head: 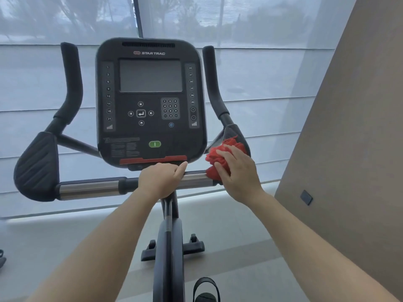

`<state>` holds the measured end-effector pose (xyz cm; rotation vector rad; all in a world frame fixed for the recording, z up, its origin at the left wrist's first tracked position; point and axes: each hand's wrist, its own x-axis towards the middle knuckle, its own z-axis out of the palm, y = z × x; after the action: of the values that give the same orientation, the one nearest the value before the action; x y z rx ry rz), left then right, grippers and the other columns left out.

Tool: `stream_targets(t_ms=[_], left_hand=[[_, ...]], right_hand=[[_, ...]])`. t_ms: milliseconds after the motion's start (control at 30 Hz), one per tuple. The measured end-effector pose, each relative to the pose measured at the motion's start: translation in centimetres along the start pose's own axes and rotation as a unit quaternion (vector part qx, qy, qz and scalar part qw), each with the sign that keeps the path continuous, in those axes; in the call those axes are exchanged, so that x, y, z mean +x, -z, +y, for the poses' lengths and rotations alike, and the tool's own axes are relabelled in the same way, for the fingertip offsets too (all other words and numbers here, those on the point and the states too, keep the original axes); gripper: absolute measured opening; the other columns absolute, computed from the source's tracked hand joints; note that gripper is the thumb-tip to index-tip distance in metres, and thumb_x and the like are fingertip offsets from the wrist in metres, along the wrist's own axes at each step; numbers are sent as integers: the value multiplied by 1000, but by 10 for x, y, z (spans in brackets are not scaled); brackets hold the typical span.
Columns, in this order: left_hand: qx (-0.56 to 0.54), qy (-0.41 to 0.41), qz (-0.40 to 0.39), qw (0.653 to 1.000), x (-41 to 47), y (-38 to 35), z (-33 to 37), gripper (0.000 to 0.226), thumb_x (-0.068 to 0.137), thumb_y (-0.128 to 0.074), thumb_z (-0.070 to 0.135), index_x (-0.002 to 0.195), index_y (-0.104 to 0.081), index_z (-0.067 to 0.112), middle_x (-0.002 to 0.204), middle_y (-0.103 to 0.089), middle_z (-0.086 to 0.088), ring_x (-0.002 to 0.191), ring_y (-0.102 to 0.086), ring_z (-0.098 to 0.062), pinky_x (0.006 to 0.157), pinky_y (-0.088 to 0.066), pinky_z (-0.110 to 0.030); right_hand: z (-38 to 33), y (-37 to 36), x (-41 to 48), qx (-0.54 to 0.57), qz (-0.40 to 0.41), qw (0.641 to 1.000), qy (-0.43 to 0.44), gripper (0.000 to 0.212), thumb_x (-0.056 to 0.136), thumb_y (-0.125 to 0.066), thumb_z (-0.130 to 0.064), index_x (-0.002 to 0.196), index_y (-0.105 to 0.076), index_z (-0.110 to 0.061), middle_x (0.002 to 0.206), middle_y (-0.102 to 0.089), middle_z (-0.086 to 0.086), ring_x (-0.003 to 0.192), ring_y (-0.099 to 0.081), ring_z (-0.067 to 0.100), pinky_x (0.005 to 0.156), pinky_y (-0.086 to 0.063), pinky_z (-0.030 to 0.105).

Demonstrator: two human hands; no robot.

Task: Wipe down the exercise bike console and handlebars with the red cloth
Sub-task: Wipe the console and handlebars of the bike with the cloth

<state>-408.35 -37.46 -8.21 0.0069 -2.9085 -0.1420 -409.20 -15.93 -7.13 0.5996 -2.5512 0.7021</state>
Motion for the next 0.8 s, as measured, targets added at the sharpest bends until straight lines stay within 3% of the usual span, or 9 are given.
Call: stream_targets(t_ms=[133,300,367,433,500,567,633,733,800], left_hand=[[12,9,6,1000,2,-1,3,64,93,-10,55,74,-64,25,61,-56,8,58,-48,-10,48,-25,-25],[7,8,17,1000,1,-3,2,62,95,-11,52,71,-61,23,64,-57,7,64,-53,-16,50,-25,-26],[1,6,19,1000,0,-2,3,62,96,-11,50,72,-61,23,63,-54,8,67,-54,-18,52,-28,-28],[0,8,17,1000,0,-1,3,62,96,-10,49,73,-61,23,63,-52,10,68,-54,-18,54,-30,-29],[-2,9,15,1000,-1,-1,4,61,97,-10,49,71,-60,24,62,-51,10,68,-53,-18,56,-30,-29],[-7,10,14,1000,0,-2,4,60,97,-11,49,69,-58,24,61,-51,10,68,-53,-18,56,-31,-29],[-5,12,12,1000,2,-3,2,61,96,-10,49,70,-59,23,63,-53,10,69,-55,-19,56,-31,-30],[-5,14,7,1000,4,-4,0,62,96,-10,50,68,-58,23,64,-55,9,68,-55,-18,55,-32,-30],[-6,10,8,1000,4,-3,0,61,96,-11,50,64,-55,23,62,-54,10,65,-53,-16,54,-31,-29]], right_hand=[[12,6,-17,1,-21,998,66,37,90,-53,-35,122,-55,-18,134,-50,6,123,-45,27,104,-33,42],[27,19,-15,-2,-45,991,129,32,88,-60,-21,119,-58,-12,127,-55,8,116,-52,28,98,-42,41],[27,21,-2,48,-41,993,101,27,91,-55,-19,117,-60,-12,124,-57,4,118,-51,23,99,-40,39],[27,22,14,110,-3,993,36,22,92,-53,-15,113,-61,-10,119,-60,5,113,-53,22,97,-38,28],[28,29,34,150,60,986,-29,19,92,-54,-15,108,-59,-8,112,-60,9,104,-54,24,85,-33,17],[30,38,61,151,91,984,-41,19,92,-54,-19,107,-59,-9,109,-60,9,97,-53,19,79,-31,15],[32,41,86,120,55,991,-4,21,91,-55,-25,108,-59,-12,108,-59,5,96,-53,16,80,-32,17],[34,17,97,-9,-87,995,51,30,92,-50,-36,109,-59,-13,114,-58,4,107,-50,20,88,-35,26],[36,5,92,-48,-75,994,67,30,91,-49,-39,101,-60,-13,106,-57,1,100,-47,16,85,-35,26]])
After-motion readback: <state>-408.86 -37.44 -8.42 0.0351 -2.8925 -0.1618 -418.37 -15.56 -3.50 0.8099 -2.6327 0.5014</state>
